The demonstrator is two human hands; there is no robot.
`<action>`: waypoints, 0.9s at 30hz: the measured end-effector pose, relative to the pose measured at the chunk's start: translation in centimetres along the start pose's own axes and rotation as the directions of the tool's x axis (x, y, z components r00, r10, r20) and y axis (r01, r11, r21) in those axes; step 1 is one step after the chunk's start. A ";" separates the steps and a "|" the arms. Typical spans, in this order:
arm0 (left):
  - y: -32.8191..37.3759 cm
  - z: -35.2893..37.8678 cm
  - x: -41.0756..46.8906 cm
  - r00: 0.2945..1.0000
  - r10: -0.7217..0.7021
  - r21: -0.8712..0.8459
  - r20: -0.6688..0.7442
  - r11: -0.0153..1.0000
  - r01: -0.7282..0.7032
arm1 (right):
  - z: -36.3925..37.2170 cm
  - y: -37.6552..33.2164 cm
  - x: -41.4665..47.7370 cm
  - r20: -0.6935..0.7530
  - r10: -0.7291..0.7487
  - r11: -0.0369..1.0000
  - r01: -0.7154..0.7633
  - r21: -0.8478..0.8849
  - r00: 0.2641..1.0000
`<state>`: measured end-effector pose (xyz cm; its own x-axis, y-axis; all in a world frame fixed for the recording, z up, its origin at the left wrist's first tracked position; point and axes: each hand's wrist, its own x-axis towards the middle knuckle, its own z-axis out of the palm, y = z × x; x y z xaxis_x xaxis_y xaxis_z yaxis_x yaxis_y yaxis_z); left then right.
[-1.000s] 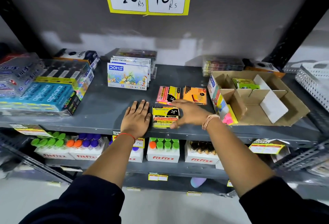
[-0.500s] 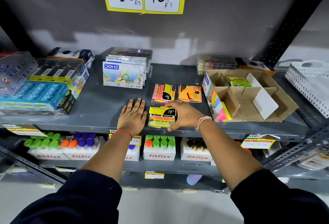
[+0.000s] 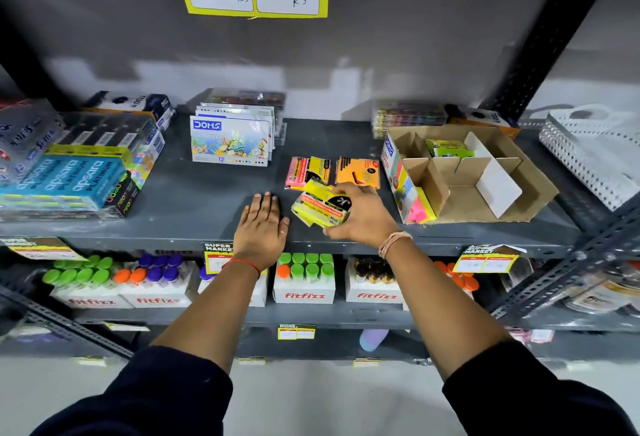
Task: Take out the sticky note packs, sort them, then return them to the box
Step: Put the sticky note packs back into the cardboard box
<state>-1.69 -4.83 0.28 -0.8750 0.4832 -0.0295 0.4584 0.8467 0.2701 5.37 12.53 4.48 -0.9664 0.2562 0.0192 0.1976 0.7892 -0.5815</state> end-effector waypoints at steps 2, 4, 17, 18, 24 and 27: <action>0.7 0.3 -0.4 0.999 0.035 0.009 -0.006 0.999 -0.035 | -1.0 -0.2 -0.3 -0.093 -0.002 0.998 0.008 0.058 0.996; 1.9 0.7 -0.8 0.995 0.092 0.010 -0.024 0.996 -0.092 | -2.4 -0.3 -0.6 -0.210 0.009 0.994 0.013 0.105 0.978; 6.1 2.1 -0.9 0.990 0.138 0.010 0.026 0.990 -0.138 | -10.6 8.2 -4.3 -0.651 0.429 0.902 -0.332 0.275 0.626; 6.1 2.0 -0.9 0.990 0.140 0.006 0.032 0.990 -0.140 | -10.6 8.9 -4.5 -0.638 0.446 0.893 -0.355 0.275 0.628; 6.2 1.9 -0.9 0.989 0.139 0.007 0.048 0.990 -0.139 | -9.2 11.3 -4.1 -0.491 0.522 0.845 -0.503 0.183 0.698; 6.3 1.9 -0.9 0.988 0.144 0.005 0.058 0.989 -0.145 | -8.3 11.7 -3.8 -0.445 0.521 0.838 -0.535 0.107 0.728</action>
<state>2.30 0.47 0.18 -0.7891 0.6125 -0.0460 0.5812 0.7688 0.2669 12.73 25.39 4.32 -0.5275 0.8464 0.0731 0.6650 0.4649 -0.5845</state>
